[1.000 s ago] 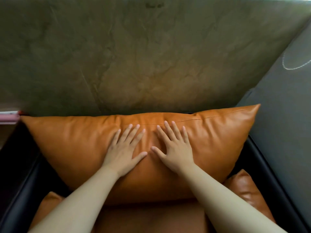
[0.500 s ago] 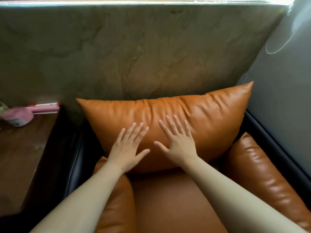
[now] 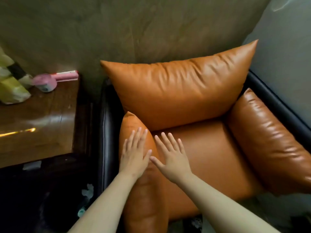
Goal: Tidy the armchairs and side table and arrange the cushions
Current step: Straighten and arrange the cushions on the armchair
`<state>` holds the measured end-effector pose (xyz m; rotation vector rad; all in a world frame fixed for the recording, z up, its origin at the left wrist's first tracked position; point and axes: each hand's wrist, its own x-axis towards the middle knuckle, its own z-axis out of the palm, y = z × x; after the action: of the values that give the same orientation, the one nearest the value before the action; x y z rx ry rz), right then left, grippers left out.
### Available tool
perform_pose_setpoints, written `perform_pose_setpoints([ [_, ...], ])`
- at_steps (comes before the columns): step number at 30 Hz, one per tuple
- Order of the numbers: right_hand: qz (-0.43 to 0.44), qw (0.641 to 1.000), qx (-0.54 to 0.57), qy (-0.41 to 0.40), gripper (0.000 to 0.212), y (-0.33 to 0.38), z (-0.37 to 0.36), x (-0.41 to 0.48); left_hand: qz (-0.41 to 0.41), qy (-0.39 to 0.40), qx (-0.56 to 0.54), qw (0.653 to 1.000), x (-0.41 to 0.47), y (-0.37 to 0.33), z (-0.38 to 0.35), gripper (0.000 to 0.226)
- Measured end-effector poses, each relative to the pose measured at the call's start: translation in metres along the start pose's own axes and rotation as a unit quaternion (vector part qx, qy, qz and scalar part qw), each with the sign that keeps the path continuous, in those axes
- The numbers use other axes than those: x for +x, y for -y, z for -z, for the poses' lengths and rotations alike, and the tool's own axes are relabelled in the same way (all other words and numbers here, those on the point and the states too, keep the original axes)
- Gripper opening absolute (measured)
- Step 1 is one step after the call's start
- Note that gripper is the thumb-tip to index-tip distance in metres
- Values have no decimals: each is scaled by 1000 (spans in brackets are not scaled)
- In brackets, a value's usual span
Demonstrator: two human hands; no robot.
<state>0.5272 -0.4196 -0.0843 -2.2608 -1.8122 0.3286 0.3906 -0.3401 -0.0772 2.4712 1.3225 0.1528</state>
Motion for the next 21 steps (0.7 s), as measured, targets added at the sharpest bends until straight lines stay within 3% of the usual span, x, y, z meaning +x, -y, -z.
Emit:
perform_pose_setpoints([
  [7,-81,982,119,120,78,22,-25,-54,85,25,-87,992,-70,6,-28,72],
  [10,-106,960,196,171,70,30,-40,-76,136,27,-143,980,-95,3,-42,75],
  [13,-125,933,257,220,76,35,-52,-95,184,32,-178,966,-116,2,-55,79],
  [18,-146,905,288,277,113,36,-62,-114,317,30,-305,898,-135,-4,-62,100],
  [21,-185,888,305,288,125,40,-61,-115,384,39,-349,854,-139,-7,-63,112],
])
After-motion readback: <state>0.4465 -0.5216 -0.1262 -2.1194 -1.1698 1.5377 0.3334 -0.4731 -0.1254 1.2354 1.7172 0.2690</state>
